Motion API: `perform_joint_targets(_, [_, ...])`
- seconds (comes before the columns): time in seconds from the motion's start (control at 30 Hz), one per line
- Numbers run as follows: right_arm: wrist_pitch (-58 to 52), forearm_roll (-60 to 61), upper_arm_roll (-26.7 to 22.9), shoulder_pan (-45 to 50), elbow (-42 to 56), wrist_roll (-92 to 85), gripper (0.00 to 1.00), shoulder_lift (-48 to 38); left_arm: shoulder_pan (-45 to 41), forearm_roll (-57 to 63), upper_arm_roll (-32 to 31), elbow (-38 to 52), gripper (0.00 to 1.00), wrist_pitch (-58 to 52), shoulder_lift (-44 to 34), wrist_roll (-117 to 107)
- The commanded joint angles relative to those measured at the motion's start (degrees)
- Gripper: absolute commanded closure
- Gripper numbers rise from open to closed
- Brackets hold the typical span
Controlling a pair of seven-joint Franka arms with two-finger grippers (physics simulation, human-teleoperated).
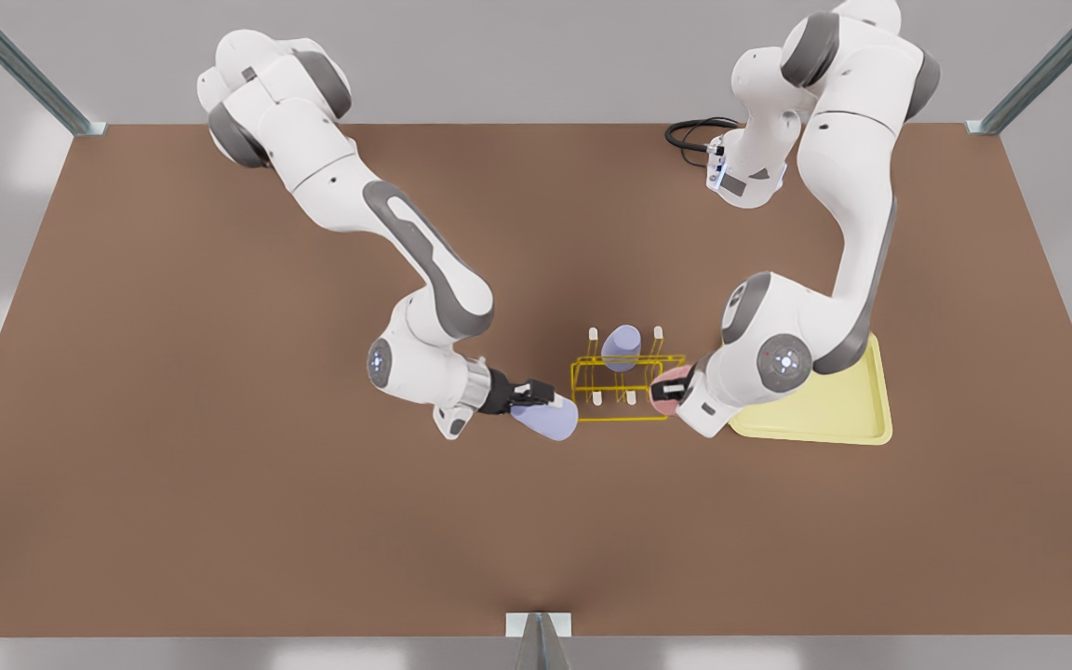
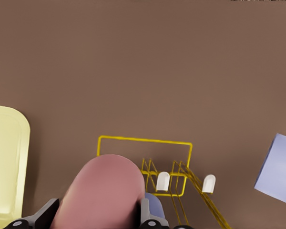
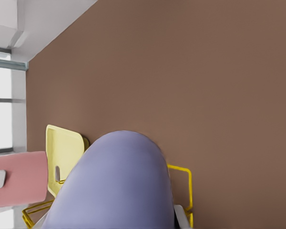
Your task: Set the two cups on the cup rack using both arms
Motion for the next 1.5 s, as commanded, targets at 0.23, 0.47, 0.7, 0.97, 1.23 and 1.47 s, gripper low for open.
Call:
perform_joint_targets(0.23, [-0.31, 0.63, 1.98, 0.98, 3.12, 1.12, 0.16, 2.2, -0.24, 0.32, -0.02, -0.6, 0.0, 5.29, 2.58, -8.74])
perform_joint_targets(0.47, [-0.31, 0.8, 1.98, 3.09, 5.76, 1.39, 0.16, 4.58, 11.36, 6.56, -0.19, 14.07, 0.0, -25.82, -3.05, 4.06])
perform_joint_targets(0.7, [-0.4, 2.03, 1.98, 3.53, 6.64, 1.21, 0.0, 5.37, 7.06, 9.46, 6.48, 5.55, 0.0, -26.96, -16.32, 27.12])
perform_joint_targets(0.97, [-0.4, 4.76, 1.98, 4.41, 9.89, 0.77, 0.0, 6.86, 5.39, 7.7, 3.58, 5.28, 0.0, -28.55, -17.99, 22.02])
perform_joint_targets(1.23, [-4.17, 4.5, 2.16, 3.53, 9.8, 1.03, 0.0, 3.61, 6.0, 8.05, 3.85, 5.64, 0.0, -28.37, -16.23, 22.02])
perform_joint_targets(1.47, [-64.03, -55.36, -14.71, -5.25, 10.86, 8.51, 0.0, -14.84, 6.44, 6.47, 3.85, 5.64, 0.0, -28.72, -15.88, 22.2])
